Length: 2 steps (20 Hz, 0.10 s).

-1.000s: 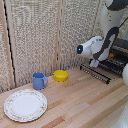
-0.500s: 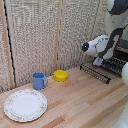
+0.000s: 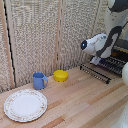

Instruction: Kindly employ your clamp to softly take hold of the bread. Delicately rest it on the oven pan, verifying that it is even on the surface. Using your clamp and attentiveness, smoothly glide the pan into the oven and along the appropriate brackets, securing it in position.

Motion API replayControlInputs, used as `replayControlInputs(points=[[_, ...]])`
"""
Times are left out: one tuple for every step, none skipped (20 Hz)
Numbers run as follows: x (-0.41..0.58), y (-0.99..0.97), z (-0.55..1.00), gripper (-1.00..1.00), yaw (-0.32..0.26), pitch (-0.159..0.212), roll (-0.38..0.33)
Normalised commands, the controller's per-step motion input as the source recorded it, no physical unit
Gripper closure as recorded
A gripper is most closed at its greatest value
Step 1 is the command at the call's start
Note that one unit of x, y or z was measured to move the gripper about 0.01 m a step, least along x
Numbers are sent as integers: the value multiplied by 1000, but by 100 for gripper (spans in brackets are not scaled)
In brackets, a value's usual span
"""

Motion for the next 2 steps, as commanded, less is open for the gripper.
replayControlInputs(points=[[206, 283, 26, -100, -109, 38, 135], [134, 89, 169, -100, -49, 88, 140]])
